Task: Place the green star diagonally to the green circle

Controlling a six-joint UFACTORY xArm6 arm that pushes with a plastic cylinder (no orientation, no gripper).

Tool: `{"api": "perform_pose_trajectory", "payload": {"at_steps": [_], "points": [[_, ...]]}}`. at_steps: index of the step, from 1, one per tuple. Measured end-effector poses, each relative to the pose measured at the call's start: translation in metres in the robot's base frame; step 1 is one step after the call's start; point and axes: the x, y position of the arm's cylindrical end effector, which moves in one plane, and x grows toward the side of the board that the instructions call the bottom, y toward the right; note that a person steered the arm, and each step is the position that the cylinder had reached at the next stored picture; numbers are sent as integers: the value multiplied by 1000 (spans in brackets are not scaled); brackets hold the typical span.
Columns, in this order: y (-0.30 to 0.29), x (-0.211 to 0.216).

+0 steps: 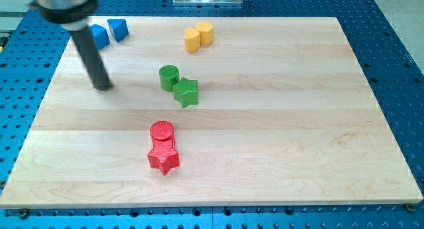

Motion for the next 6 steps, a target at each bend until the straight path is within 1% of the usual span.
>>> {"api": "perform_pose_trajectory", "payload": {"at_steps": [1, 2, 3, 4, 5, 6], "points": [[83, 17], [111, 30], [191, 20], [259, 24], [273, -9], [269, -93]]}}
